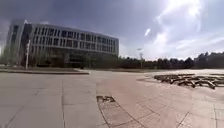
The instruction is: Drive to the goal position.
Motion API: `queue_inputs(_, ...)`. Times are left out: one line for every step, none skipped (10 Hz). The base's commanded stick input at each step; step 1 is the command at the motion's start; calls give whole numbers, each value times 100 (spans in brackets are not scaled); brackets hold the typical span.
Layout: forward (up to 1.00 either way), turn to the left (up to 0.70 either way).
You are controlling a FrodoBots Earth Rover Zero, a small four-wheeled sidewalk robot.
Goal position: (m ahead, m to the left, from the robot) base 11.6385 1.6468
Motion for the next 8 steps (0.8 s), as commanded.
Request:
queue_inputs(50, 0)
queue_inputs(50, 0)
queue_inputs(50, 0)
queue_inputs(50, 0)
queue_inputs(50, 0)
queue_inputs(50, 0)
queue_inputs(50, 0)
queue_inputs(50, 0)
